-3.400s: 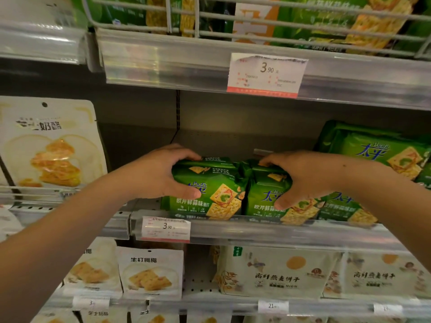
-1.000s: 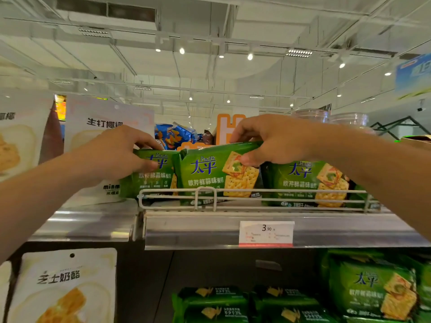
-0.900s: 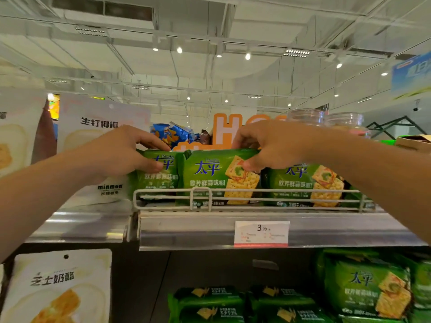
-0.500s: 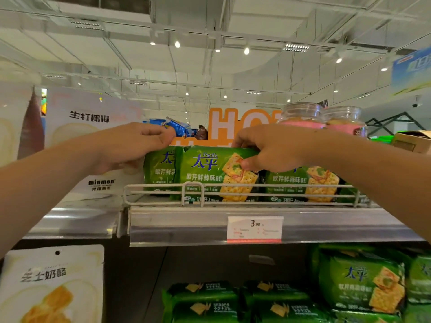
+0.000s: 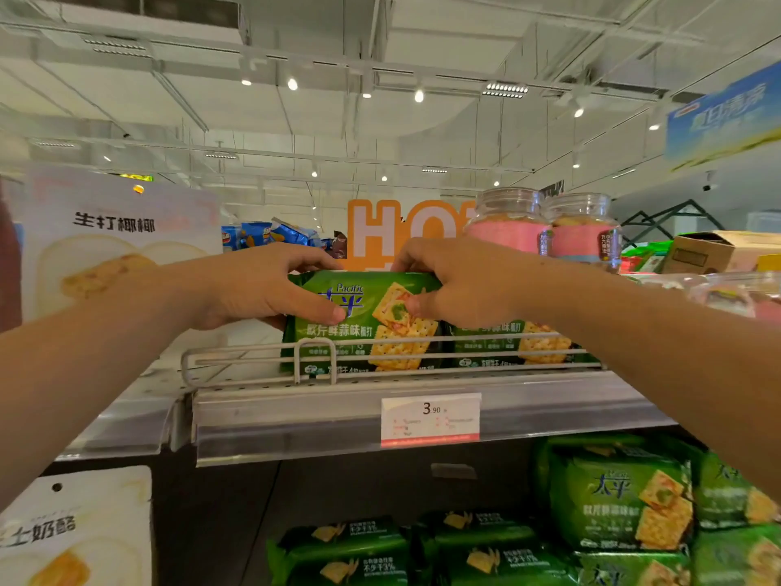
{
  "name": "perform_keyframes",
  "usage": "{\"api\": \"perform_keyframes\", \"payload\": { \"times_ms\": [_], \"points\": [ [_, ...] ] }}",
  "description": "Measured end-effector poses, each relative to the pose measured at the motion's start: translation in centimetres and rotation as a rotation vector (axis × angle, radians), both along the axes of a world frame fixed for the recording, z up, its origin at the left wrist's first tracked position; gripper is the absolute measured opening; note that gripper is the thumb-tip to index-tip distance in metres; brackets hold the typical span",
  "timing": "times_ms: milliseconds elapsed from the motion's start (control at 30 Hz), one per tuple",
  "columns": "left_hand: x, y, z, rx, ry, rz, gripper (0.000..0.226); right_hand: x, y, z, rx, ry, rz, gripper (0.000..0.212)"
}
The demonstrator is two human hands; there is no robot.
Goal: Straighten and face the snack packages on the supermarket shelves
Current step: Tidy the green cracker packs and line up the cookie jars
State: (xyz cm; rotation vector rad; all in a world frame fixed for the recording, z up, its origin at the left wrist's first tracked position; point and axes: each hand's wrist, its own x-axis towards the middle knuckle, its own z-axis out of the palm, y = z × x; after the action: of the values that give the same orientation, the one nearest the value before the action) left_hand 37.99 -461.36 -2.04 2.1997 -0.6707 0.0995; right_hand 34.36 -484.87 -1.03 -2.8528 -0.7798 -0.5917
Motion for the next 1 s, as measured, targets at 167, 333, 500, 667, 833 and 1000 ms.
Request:
{"api": "perform_keyframes", "payload": {
  "times_ms": [167,333,500,667,833,1000],
  "points": [
    [1.1,0.2,-0.3,-0.106,0.060,-0.066,0.075,0.3,0.2,-0.7,-0.032,-0.062,-0.010,0.033],
    [1.3,0.3,-0.7,-0.164,0.079,-0.109,0.085,0.4,0.3,-1.1,-0.016,-0.071,-0.009,0.030],
    [0.1,0.2,-0.5,-0.078,-0.009,-0.054,0.098,0.5,-0.1,-1.3,-0.011,-0.076,-0.007,0.033],
    [-2.3,-1.1,-1.6,0.134,-0.650,0.152,0.111,0.3,-0.8,-2.1,0.042,-0.132,0.008,0.049],
    [-4.1,-5.8,-6.2,0.379,-1.234,0.155,0.060,-2.0,-3.7,-4.8,0.232,-0.483,0.098,0.043],
    [-3.6,-9.4,-9.9,0.469,-1.391,0.158,0.047,-3.8,-9.9,-8.5,0.259,-0.595,-0.027,0.030]
  ]
}}
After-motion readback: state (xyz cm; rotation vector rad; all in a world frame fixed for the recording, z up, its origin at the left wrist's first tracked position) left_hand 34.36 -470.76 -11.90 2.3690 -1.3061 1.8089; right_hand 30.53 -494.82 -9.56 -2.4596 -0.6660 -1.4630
